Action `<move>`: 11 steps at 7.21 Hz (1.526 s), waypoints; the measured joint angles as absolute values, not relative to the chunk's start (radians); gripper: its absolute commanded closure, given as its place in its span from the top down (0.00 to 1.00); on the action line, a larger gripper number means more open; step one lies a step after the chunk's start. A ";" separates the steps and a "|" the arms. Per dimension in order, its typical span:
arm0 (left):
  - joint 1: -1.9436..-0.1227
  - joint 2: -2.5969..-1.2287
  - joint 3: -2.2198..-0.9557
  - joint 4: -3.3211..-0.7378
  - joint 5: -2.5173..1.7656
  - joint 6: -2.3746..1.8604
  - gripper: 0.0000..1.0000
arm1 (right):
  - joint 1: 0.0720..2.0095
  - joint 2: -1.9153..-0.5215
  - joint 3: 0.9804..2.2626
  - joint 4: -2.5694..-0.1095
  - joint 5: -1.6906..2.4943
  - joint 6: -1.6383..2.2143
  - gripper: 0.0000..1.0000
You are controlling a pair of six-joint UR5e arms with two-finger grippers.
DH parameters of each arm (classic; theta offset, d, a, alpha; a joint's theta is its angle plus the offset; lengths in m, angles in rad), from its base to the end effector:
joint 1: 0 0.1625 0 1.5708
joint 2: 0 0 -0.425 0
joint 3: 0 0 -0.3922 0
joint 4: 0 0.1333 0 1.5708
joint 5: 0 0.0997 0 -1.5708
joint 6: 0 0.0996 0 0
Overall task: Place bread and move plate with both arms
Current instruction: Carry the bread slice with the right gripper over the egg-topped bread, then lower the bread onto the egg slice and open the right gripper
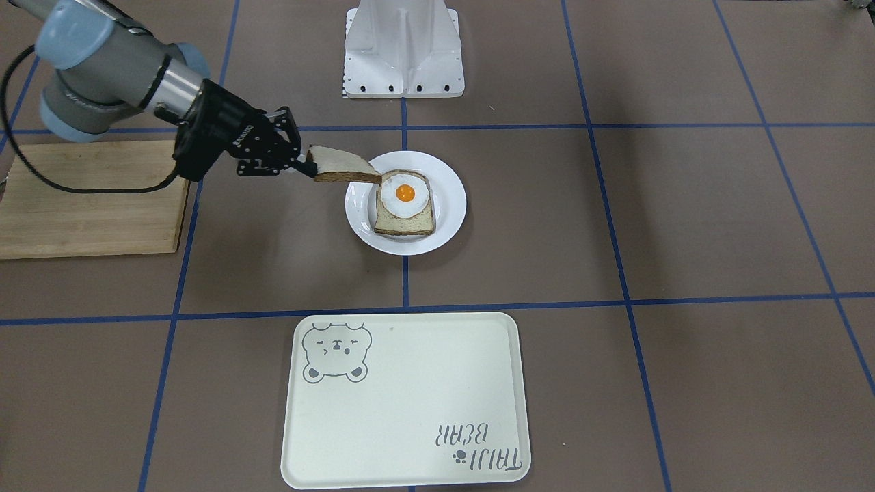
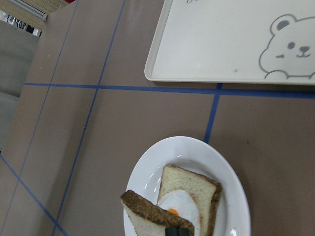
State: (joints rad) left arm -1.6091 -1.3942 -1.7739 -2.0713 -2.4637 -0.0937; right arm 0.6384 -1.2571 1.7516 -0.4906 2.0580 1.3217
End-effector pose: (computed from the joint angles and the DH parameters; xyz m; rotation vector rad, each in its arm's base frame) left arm -0.0723 -0.4325 0.5743 0.4660 0.8831 0.1143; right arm -0.4013 -0.4057 0.2806 0.3145 -1.5430 -0.0782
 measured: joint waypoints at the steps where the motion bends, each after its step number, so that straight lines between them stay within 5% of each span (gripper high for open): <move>1: -1.609 -1.392 -1.771 -2.071 -2.464 -0.094 0.98 | 0.554 -1.226 1.752 -0.510 1.938 1.359 0.00; 11: -1.609 -1.391 -1.770 -2.072 -2.464 -0.123 0.98 | 0.474 -1.134 1.608 -0.586 1.714 1.326 0.00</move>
State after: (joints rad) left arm -1.6087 -1.3913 -1.7698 -2.0724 -2.4636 -0.1227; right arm 0.4738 -1.1344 1.6079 -0.5856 1.7138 1.3264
